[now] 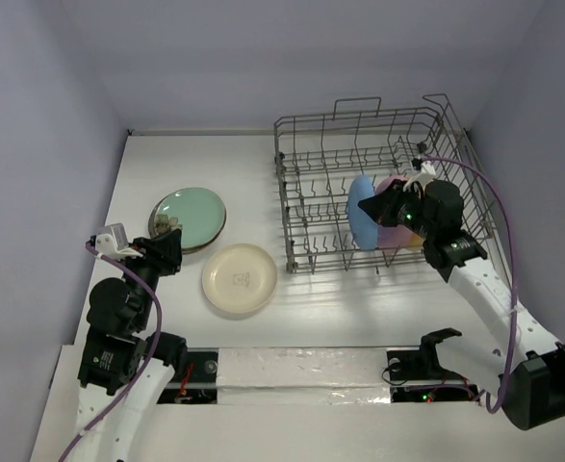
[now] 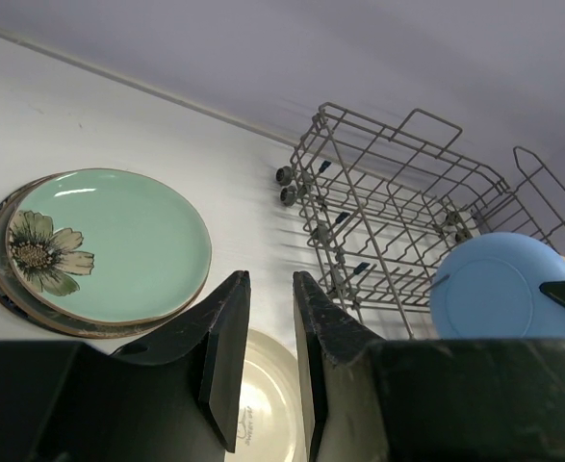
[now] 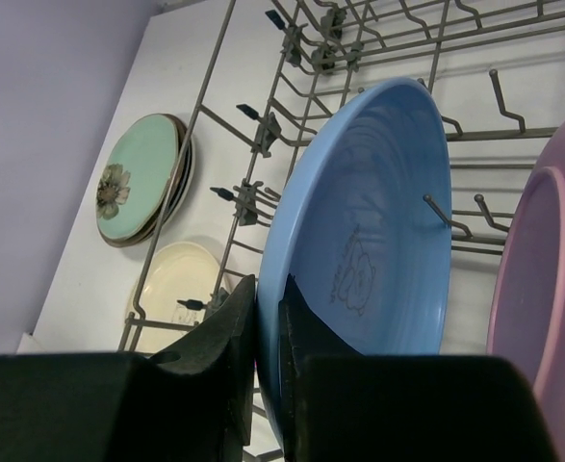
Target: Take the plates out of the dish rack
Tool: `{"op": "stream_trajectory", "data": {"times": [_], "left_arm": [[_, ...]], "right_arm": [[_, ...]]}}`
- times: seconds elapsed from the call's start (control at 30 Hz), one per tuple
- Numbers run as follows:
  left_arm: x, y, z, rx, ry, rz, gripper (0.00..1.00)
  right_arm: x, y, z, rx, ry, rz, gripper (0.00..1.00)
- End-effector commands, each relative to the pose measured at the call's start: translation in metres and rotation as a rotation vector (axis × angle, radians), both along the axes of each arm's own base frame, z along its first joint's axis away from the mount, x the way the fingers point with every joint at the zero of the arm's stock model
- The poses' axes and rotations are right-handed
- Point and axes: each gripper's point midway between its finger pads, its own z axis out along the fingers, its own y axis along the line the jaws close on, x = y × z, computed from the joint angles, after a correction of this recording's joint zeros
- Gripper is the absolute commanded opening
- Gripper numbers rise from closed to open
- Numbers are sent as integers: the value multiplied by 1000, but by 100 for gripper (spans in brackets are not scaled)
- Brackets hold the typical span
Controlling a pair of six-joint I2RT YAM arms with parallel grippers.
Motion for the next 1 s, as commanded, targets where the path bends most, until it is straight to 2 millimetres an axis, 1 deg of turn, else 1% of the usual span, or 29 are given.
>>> {"op": "stream_trajectory", "data": {"times": [0.0, 0.03, 0.07, 0.1, 0.2, 0.27, 0.4, 0.53, 0.6, 0.63, 0.67, 0.73, 0.77, 0.83, 0.87, 0.93, 0.97], "left_arm": [[0, -2, 14, -7, -50, -14, 22], [0, -2, 14, -7, -49, -14, 22], [0, -2, 14, -7, -50, -15, 22], [0, -3, 14, -6, -50, -17, 22], [-1, -3, 15, -8, -52, -19, 23], [0, -3, 14, -7, -50, -20, 23], [0, -4, 14, -7, -50, -22, 23], [0, -4, 14, -5, -51, -25, 23], [0, -4, 14, -6, -52, -25, 23], [0, -4, 15, -6, -54, -25, 23], [0, -4, 14, -4, -51, -25, 23], [0, -4, 14, -6, -52, -25, 23], [0, -4, 14, -7, -50, -23, 23], [-1, -4, 15, -8, -53, -23, 23], [-1, -4, 15, -8, -53, -26, 23], [0, -4, 15, -5, -55, -26, 23], [-1, -5, 15, -6, -55, -28, 23]], "right_arm": [[-11, 1, 126, 95, -357, 43, 0], [-13, 2, 133, 101, -370, 49, 0], [-13, 2, 135, 99, -367, 50, 0], [-14, 4, 144, 104, -381, 64, 0], [-15, 11, 153, 119, -396, 109, 0], [-15, 14, 156, 129, -405, 127, 0], [-9, 17, 150, 138, -387, 131, 0], [5, 16, 141, 138, -365, 112, 0], [12, 19, 139, 144, -363, 138, 0], [17, 15, 143, 156, -376, 139, 0], [20, 13, 142, 162, -372, 138, 0], [21, 11, 148, 168, -377, 161, 0], [24, 6, 150, 167, -375, 153, 0], [29, 2, 150, 161, -368, 166, 0], [35, -7, 147, 157, -358, 144, 0], [36, -10, 142, 172, -335, 167, 0], [38, -17, 145, 179, -353, 155, 0]]}}
